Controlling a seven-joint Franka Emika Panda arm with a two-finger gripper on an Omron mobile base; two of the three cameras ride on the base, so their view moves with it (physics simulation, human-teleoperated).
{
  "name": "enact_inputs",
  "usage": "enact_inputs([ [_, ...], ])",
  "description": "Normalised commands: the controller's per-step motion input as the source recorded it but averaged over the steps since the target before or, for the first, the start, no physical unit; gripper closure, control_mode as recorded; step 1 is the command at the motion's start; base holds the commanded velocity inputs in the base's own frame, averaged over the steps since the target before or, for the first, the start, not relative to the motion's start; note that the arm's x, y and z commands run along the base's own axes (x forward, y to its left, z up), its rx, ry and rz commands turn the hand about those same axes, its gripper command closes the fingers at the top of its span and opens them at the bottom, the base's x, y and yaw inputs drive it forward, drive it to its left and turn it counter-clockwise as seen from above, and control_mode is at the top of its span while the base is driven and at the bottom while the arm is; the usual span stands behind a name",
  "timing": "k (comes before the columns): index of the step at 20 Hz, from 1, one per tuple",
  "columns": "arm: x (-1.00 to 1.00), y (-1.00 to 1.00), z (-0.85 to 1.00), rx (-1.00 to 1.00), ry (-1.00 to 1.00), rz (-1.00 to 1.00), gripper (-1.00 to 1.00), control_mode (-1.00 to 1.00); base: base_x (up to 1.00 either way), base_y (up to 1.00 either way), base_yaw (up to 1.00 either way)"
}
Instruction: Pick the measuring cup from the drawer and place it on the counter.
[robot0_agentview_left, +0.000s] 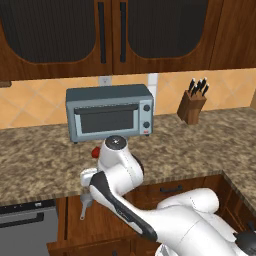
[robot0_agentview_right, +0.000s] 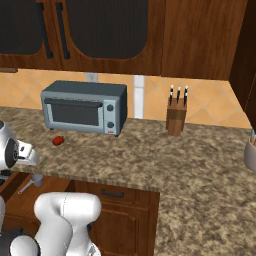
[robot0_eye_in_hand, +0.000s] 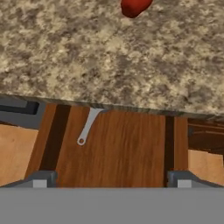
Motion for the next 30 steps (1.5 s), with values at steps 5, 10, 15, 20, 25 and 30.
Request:
enact_inputs([
  [5,0.00,0.46,-0.49,0.00,0.15,0.00,-1.00,-1.00,0.00,0.00,0.00],
  [10,0.06,0.44,-0.50,0.00,0.12,0.00,-1.00,-1.00,0.00,0.00,0.00],
  [15,0.19,0.34,-0.34,0.00,0.05,0.00,-1.00,-1.00,0.00,0.00,0.00],
  [20,0.33,0.17,-0.14,-0.01,0.00,-0.02,-1.00,-1.00,0.00,0.00,0.00],
  [25,0.21,0.03,-0.25,-0.01,0.00,0.00,-1.00,-1.00,0.00,0.00,0.00],
  [30,0.03,0.02,-0.48,-0.02,-0.01,0.00,-1.00,-1.00,0.00,0.00,0.00],
])
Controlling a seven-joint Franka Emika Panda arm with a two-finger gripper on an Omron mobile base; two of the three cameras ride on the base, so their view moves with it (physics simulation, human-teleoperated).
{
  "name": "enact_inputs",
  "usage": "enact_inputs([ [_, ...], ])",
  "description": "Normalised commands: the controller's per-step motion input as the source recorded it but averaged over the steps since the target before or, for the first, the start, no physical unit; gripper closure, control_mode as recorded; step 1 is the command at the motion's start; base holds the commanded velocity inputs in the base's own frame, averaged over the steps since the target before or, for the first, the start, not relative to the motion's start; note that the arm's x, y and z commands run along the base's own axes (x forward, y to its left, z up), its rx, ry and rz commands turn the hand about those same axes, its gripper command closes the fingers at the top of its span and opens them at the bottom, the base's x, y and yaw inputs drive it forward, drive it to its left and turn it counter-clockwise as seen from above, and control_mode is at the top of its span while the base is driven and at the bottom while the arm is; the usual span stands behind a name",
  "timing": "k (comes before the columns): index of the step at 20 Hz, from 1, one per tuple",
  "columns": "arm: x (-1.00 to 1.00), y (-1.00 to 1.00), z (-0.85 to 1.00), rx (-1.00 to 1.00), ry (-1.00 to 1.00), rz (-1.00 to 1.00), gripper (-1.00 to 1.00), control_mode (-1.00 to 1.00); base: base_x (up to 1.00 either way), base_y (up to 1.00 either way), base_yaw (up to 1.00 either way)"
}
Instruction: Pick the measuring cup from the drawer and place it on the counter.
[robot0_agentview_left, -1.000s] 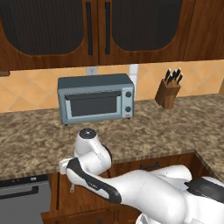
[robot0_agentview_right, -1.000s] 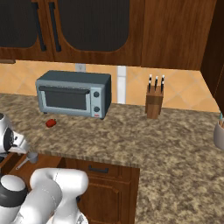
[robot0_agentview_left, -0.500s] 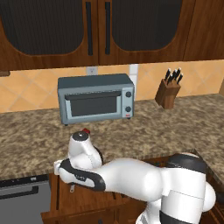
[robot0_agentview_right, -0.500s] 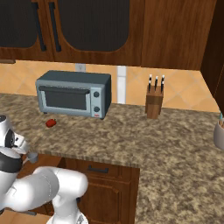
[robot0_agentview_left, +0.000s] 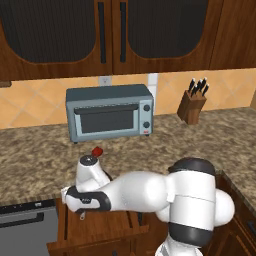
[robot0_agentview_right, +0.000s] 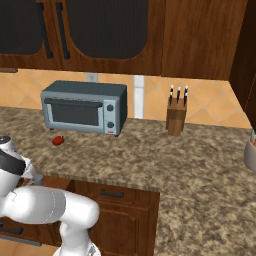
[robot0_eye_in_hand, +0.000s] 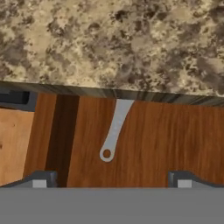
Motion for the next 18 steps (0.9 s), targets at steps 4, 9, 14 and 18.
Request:
enact_inputs([
  [4,0.00,0.05,-0.51,-0.03,0.00,0.00,-1.00,-1.00,0.00,0.00,0.00],
  [9,0.00,0.08,-0.38,-0.02,0.00,0.00,-1.00,-1.00,0.00,0.00,0.00],
  [14,0.08,0.10,-0.22,0.00,0.00,0.00,-1.00,-1.00,0.00,0.00,0.00],
  [18,0.14,0.15,-0.26,0.00,0.00,0.00,-1.00,-1.00,0.00,0.00,0.00],
])
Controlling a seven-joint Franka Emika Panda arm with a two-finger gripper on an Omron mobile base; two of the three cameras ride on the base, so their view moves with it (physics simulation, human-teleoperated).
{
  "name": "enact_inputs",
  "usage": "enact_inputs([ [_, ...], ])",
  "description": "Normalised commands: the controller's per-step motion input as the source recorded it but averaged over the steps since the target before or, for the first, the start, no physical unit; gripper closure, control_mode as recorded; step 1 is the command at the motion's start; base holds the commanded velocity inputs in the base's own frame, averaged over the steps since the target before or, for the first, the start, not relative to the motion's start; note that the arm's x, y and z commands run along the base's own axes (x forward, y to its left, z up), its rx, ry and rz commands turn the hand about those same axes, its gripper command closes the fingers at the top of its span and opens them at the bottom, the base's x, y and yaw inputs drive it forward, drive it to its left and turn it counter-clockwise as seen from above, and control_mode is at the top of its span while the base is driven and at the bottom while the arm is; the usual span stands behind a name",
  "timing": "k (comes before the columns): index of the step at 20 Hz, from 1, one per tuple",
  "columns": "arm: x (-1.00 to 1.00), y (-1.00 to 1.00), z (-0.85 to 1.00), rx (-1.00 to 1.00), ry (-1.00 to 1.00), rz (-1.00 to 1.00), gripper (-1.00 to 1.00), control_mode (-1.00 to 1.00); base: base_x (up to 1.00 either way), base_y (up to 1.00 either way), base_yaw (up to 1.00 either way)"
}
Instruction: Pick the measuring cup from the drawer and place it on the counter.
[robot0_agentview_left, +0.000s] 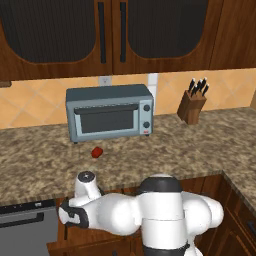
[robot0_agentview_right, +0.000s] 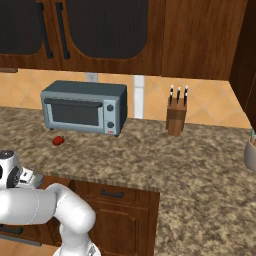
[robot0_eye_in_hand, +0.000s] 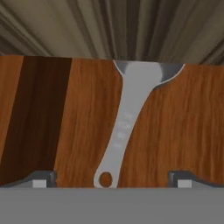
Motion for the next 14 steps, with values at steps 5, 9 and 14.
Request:
enact_inputs([
  [5,0.10,0.07,-0.26,0.00,0.00,0.00,-1.00,-1.00,0.00,0.00,0.00],
  [9,0.12,0.02,-0.26,0.00,0.00,0.00,-1.00,-1.00,0.00,0.00,0.00],
  [14,0.09,0.11,-0.25,0.00,0.00,0.00,-1.00,-1.00,0.00,0.00,0.00],
])
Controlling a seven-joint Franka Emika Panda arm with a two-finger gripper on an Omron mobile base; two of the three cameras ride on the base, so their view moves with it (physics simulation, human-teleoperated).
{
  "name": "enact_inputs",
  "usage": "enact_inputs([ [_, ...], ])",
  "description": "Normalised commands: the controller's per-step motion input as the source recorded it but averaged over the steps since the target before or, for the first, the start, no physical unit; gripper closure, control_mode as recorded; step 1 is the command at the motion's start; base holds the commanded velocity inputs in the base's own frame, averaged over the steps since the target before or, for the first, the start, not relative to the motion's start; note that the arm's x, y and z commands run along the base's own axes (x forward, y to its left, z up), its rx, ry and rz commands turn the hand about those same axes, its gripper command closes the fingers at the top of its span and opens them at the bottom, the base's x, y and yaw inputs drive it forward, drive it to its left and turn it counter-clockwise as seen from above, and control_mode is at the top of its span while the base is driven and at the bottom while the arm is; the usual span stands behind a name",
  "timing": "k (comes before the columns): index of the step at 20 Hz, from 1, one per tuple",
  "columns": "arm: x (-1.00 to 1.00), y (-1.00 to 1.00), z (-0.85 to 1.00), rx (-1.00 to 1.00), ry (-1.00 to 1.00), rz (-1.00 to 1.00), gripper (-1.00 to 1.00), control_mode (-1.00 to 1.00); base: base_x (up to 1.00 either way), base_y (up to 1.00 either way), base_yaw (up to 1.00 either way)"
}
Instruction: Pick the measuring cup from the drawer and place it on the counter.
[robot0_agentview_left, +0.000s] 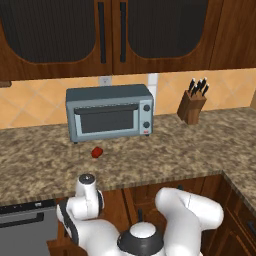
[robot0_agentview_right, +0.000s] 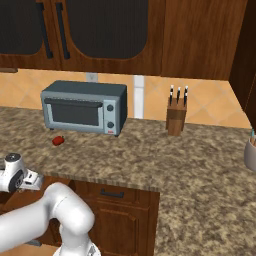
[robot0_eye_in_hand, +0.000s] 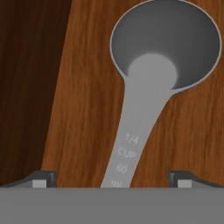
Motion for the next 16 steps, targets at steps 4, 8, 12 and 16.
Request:
enact_inputs([
  [4,0.08,0.12,-0.18,0.00,0.00,0.00,1.00,-1.00,0.00,0.00,0.00],
  [8,-0.54,0.00,-0.13,0.00,0.00,-0.01,1.00,-1.00,0.00,0.00,0.00],
  [12,-0.70,0.00,-0.10,0.00,-0.02,-0.03,1.00,-1.00,0.00,0.00,0.00],
  [16,-0.59,0.00,0.36,0.00,0.00,0.00,1.00,-1.00,0.00,0.00,0.00],
])
